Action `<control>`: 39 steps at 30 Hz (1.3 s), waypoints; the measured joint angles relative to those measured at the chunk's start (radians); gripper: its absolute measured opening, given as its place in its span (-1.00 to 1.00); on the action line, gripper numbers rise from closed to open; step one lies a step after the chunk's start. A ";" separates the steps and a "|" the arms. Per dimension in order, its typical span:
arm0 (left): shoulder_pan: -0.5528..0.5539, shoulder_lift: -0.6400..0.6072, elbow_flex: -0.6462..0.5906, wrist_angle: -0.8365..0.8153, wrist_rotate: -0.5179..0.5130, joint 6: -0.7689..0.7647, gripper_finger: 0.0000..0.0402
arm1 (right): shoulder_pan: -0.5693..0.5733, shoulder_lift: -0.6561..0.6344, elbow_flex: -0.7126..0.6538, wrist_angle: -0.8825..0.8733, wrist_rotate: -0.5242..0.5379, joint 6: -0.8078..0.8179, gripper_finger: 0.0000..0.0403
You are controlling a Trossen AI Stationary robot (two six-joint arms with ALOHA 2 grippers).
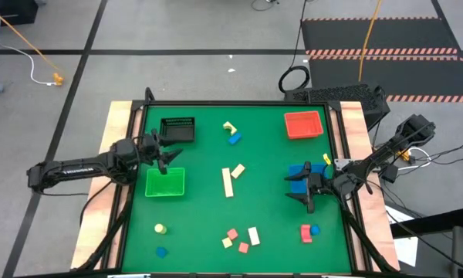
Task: Sort & place blocks by color
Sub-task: Put the light brown block into the green bin
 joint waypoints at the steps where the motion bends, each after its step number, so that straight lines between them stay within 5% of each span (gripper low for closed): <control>1: -0.004 0.019 0.015 0.000 0.011 0.000 0.12 | 0.000 0.000 0.000 0.000 0.000 0.000 0.33; 21: -0.280 0.631 0.310 -0.049 0.051 0.099 0.12 | 0.000 0.000 0.000 0.000 0.000 0.000 0.33; 32: -0.387 0.978 0.482 -0.081 0.033 0.398 0.12 | 0.000 0.000 0.000 0.000 0.000 0.000 0.33; 39: -0.393 1.140 0.603 -0.052 0.007 0.229 0.12 | 0.000 0.000 0.000 0.000 0.000 0.000 0.33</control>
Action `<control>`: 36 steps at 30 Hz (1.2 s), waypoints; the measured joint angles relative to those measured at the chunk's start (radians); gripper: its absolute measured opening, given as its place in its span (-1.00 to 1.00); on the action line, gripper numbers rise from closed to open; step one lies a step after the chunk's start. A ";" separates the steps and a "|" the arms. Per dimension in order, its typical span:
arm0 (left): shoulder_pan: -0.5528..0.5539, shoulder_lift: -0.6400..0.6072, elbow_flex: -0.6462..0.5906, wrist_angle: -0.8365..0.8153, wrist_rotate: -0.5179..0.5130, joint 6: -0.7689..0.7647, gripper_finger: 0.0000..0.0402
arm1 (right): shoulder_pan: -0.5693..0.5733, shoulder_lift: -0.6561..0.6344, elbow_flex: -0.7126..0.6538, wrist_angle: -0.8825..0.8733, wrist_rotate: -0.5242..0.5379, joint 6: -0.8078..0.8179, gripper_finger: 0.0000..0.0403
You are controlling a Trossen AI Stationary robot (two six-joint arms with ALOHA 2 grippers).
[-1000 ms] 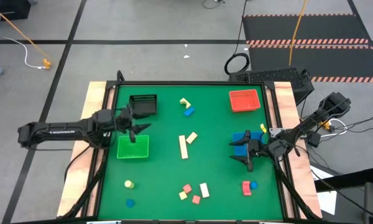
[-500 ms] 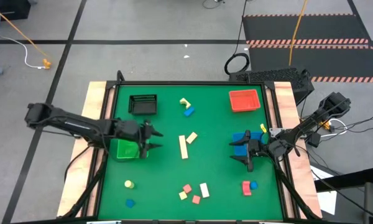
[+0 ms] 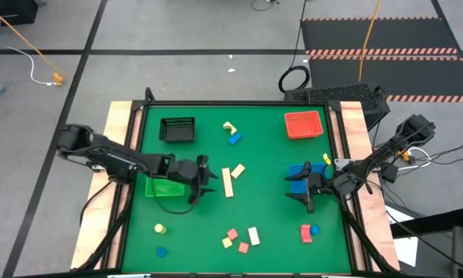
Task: Sort & place blocks by color
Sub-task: Put the light brown block into the green bin
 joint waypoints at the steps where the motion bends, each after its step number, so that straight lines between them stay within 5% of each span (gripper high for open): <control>1: -0.001 0.025 0.019 0.000 -0.015 -0.036 0.12 | 0.000 0.000 0.000 0.000 0.000 0.000 0.33; 4: -0.003 0.093 0.071 -0.019 -0.062 -0.086 0.14 | 0.000 0.000 0.000 0.000 0.000 0.000 0.33; 7: -0.002 0.135 0.104 -0.054 -0.068 0.029 0.21 | 0.000 0.000 0.000 0.000 0.000 0.000 0.33; 12: 0.003 0.156 0.130 -0.099 -0.003 0.267 0.39 | 0.000 0.000 0.000 0.000 0.000 0.000 0.33; 18: 0.025 0.164 0.158 -0.091 0.057 0.309 0.56 | 0.000 0.000 0.000 0.000 0.000 0.000 0.33; 36: 0.037 0.444 0.441 -0.405 0.091 0.472 0.58 | 0.000 0.001 0.000 0.001 0.000 -0.002 0.33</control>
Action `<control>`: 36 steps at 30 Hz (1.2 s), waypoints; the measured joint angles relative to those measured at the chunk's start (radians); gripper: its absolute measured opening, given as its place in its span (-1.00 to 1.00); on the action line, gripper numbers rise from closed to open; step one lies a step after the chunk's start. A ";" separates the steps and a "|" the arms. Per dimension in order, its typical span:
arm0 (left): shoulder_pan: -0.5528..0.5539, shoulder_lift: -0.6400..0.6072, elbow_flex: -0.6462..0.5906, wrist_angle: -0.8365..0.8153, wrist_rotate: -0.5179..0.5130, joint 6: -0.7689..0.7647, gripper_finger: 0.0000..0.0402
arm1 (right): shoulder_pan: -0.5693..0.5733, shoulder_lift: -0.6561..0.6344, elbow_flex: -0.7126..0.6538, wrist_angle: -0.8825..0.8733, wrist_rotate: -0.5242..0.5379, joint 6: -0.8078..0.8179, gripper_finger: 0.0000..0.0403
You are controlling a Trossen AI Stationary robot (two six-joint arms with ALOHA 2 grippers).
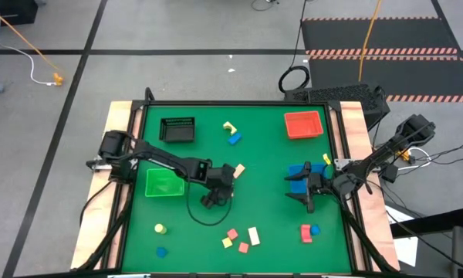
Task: Sort & place blocks by color
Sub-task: Put the light brown block into the green bin
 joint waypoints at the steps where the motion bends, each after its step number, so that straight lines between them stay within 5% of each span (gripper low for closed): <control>1: 0.003 0.011 0.014 -0.016 0.005 0.010 0.58 | 0.000 0.000 0.000 0.000 0.000 0.000 0.33; 24: 0.131 0.029 0.029 -0.053 0.107 0.200 0.57 | 0.000 -0.001 0.000 0.000 0.000 0.002 0.33; 36: 0.143 0.029 0.029 -0.155 0.125 0.040 0.03 | 0.000 -0.001 0.000 0.000 0.000 0.002 0.33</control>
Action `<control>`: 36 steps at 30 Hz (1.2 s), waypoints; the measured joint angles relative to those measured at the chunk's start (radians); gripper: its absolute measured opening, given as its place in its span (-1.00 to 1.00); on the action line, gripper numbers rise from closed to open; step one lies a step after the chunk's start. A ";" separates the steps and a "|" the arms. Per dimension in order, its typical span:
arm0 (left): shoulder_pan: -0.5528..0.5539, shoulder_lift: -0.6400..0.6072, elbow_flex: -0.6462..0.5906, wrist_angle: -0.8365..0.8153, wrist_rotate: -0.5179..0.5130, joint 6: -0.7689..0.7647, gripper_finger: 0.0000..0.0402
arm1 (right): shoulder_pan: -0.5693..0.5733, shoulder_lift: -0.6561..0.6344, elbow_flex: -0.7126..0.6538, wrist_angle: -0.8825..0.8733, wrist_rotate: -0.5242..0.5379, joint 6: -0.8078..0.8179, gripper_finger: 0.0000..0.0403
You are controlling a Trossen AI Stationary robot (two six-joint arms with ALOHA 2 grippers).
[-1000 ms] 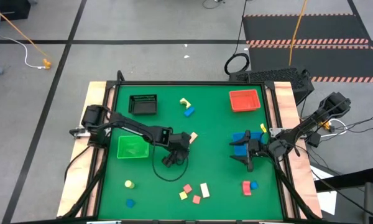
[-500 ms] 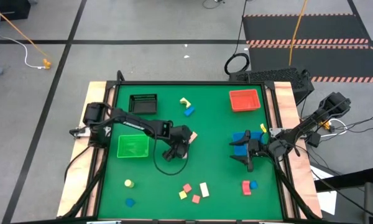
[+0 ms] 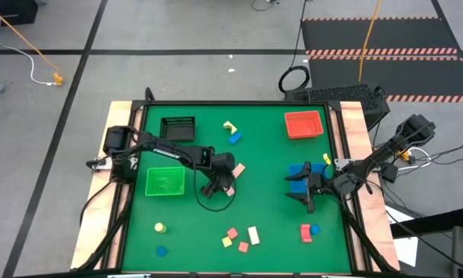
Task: Sort & place blocks by color
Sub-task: Put the light brown block into the green bin
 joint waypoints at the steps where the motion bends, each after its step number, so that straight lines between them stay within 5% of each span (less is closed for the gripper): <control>1: 0.000 0.000 0.000 -0.003 0.001 -0.020 -0.01 | 0.000 0.000 0.000 0.000 0.000 0.000 0.33; 14: -0.007 0.000 -0.002 0.000 -0.014 -0.319 -0.33 | 0.000 0.000 0.000 0.000 0.000 0.000 0.33; 25: -0.040 -0.025 -0.008 0.050 -0.053 -0.491 -0.31 | 0.000 0.000 0.000 0.000 0.000 0.000 0.33; 36: -0.104 -0.318 -0.087 0.032 -0.278 -0.570 -0.30 | 0.000 0.000 0.000 0.001 0.000 0.000 0.33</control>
